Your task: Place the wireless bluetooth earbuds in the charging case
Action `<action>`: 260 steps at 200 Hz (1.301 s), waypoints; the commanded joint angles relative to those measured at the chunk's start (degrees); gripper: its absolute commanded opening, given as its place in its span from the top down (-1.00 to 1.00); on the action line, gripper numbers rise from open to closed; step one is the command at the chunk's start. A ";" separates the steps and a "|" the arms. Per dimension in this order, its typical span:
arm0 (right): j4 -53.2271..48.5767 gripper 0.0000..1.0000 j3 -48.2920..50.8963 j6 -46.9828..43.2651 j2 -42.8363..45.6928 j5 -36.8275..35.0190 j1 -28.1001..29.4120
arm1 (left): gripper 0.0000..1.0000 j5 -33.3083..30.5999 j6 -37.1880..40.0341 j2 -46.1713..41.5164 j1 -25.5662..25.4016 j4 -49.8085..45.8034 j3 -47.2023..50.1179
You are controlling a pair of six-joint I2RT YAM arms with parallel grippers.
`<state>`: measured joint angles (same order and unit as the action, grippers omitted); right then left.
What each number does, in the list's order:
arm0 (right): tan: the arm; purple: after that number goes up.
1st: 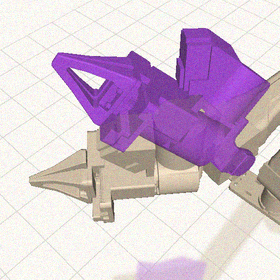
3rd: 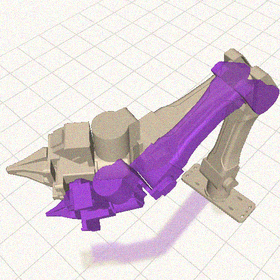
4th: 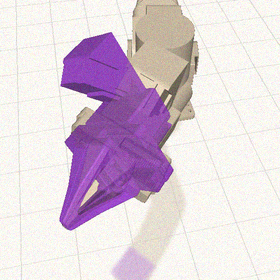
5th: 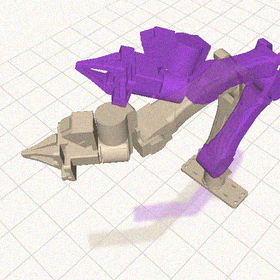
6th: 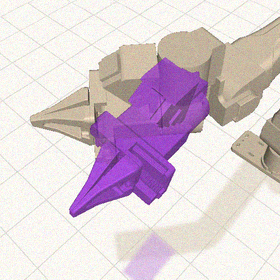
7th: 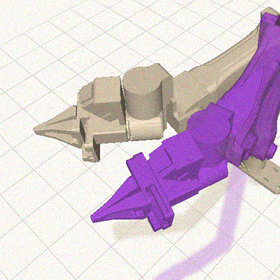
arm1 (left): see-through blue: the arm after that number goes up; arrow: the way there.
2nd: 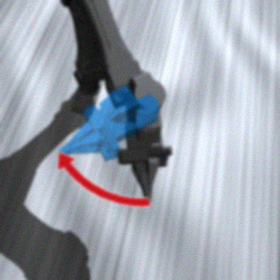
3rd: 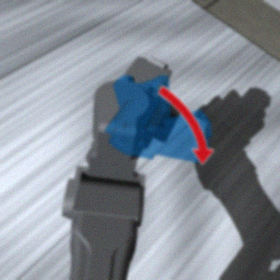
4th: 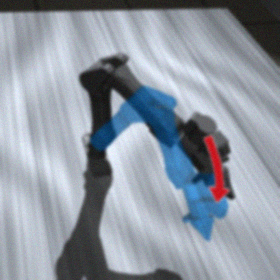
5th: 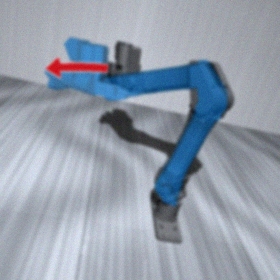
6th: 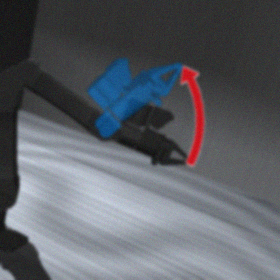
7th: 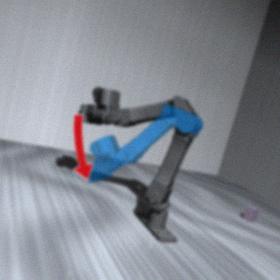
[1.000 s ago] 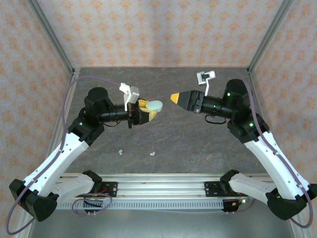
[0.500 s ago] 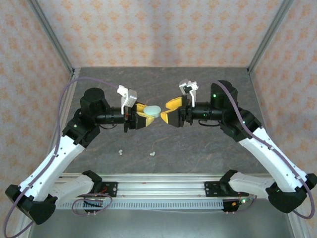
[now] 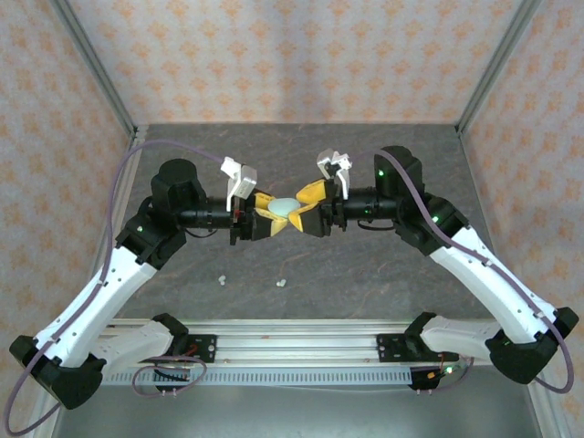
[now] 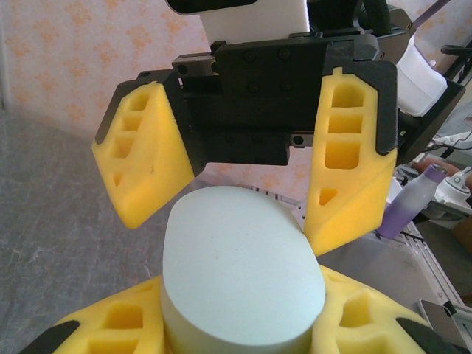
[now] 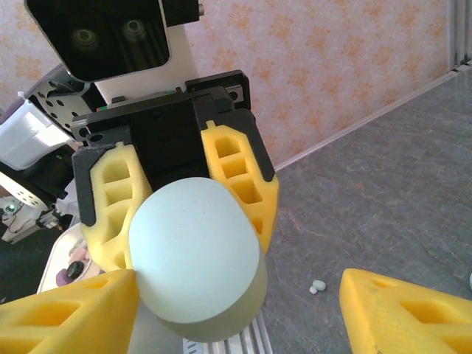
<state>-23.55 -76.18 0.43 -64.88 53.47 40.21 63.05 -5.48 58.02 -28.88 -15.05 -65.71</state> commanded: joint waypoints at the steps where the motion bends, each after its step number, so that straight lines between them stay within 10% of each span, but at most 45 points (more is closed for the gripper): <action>1: 2.42 -0.38 -1.77 -1.70 -0.67 1.10 0.33 | 0.54 1.90 1.34 0.16 -0.65 -0.70 -2.44; 70: 8.25 0.03 -0.76 4.63 -0.86 -0.08 0.31 | 0.54 2.08 2.30 0.51 -0.82 -1.91 -2.72; 260: 11.87 -0.51 4.40 6.35 3.23 4.83 0.49 | 0.56 3.29 2.19 1.22 -0.82 -3.28 -5.30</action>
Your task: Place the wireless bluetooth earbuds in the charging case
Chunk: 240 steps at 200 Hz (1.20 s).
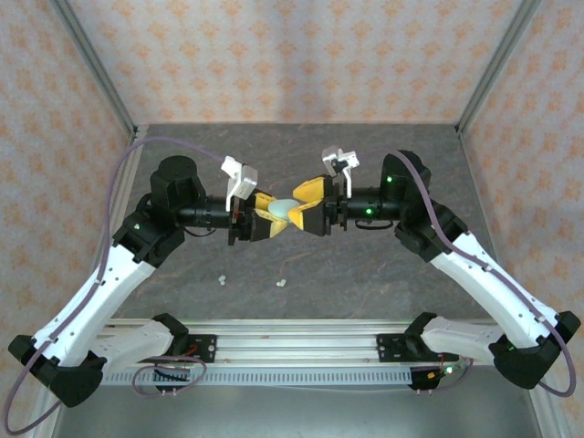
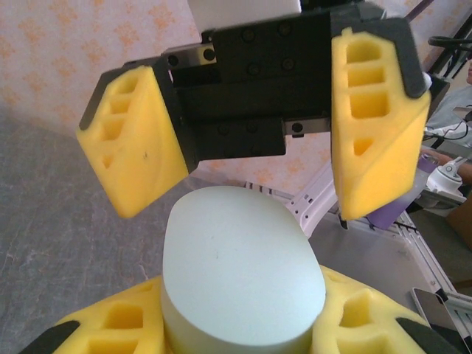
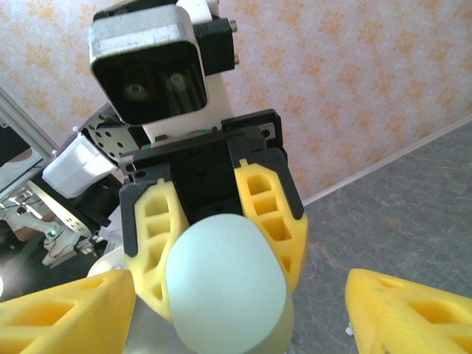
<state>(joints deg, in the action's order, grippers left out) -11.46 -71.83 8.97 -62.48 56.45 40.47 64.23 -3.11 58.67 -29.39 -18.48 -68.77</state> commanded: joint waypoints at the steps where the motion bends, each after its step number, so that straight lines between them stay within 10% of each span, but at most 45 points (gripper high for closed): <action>1: -0.18 -0.51 0.04 -2.20 0.84 1.89 0.27 | 0.56 2.12 -0.20 0.61 -0.32 0.13 -2.24; 108: -4.95 -0.48 -2.95 -7.91 -1.30 2.35 0.40 | 0.56 3.23 -1.47 1.88 -0.37 -0.11 -3.63; 176: -5.37 0.24 -5.28 -6.19 -2.73 -1.22 0.40 | 0.56 3.49 -0.79 2.16 -0.82 -0.74 -3.82; 240: -0.48 0.35 -4.05 0.36 -2.39 -3.92 0.41 | 0.56 3.44 -0.14 1.88 -0.80 -1.13 -3.74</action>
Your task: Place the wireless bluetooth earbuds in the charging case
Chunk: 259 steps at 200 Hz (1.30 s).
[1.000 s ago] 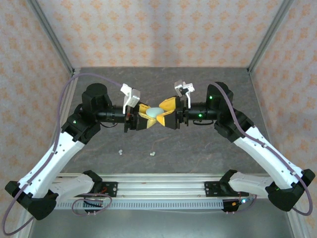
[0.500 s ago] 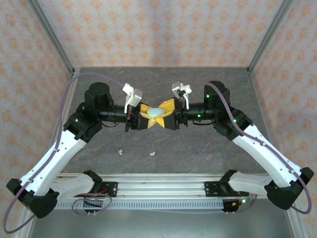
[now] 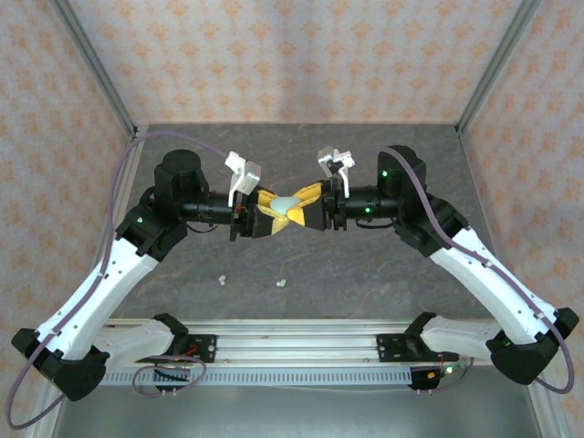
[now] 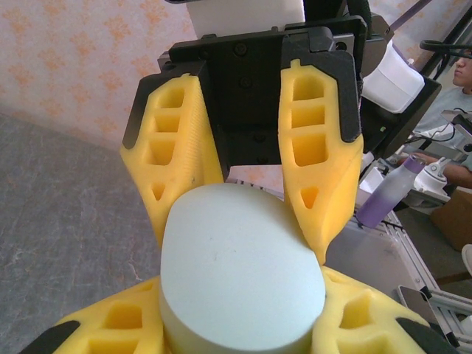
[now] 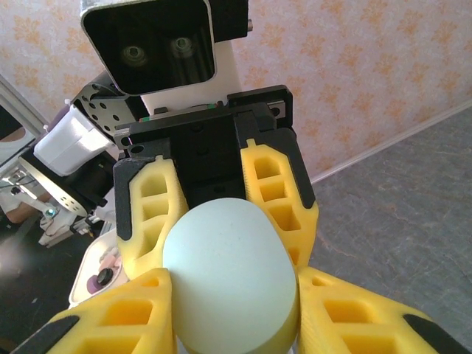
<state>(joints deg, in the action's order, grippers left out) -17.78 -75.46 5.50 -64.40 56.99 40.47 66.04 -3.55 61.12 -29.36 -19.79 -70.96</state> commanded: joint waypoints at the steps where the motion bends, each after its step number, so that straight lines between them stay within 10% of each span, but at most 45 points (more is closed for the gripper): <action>1: 5.87 0.36 -0.36 3.92 -0.46 -4.54 0.40 | 0.55 1.63 0.30 -0.57 -0.76 0.19 -1.55; 76: 12.95 0.39 1.05 13.93 -1.25 -4.62 0.23 | 0.56 1.60 0.74 -1.18 -0.90 0.10 -1.33; 143: 9.90 -0.25 1.42 20.38 -0.40 -17.22 0.14 | 0.56 0.43 1.00 -2.05 -0.92 0.13 -0.78; 259: 16.44 -0.61 5.93 28.61 4.96 -18.63 -0.21 | 0.57 -1.33 0.83 -1.97 -0.83 0.54 -0.23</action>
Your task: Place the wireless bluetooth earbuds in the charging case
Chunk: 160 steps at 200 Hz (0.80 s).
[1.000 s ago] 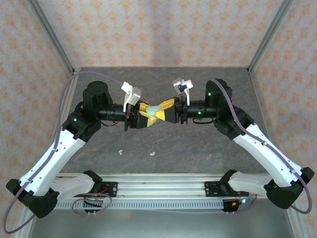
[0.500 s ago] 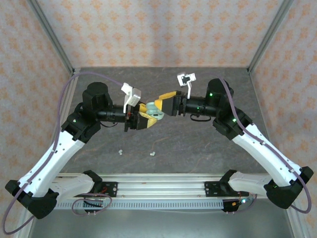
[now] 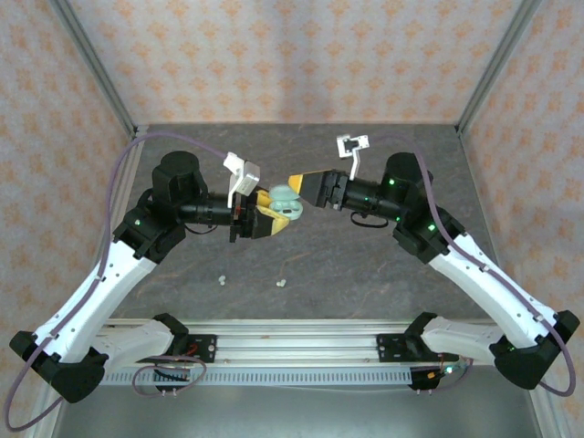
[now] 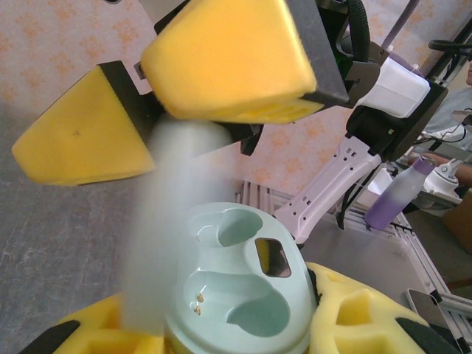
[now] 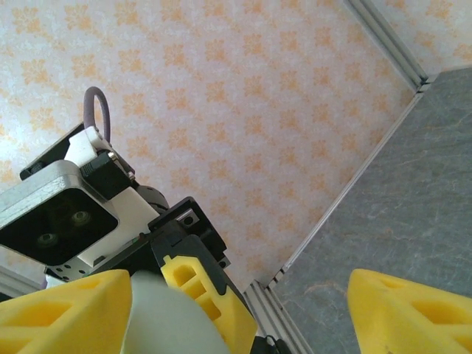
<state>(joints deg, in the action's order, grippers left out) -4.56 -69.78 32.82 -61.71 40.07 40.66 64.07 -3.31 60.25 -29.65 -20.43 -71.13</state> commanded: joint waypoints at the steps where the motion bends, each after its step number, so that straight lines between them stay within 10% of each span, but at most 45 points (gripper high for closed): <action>1: 3.23 -0.61 0.30 1.28 2.28 -1.69 -0.41 | 0.57 0.62 0.59 -1.05 -0.52 1.17 -0.06; 160: -10.11 -0.68 1.54 -26.91 6.75 8.72 0.47 | 0.57 0.17 -0.29 -1.46 -0.52 1.43 -0.15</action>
<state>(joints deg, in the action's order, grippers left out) -12.34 -66.63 11.94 -54.43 47.33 40.75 64.07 -3.33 59.61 -29.65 -20.40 -71.13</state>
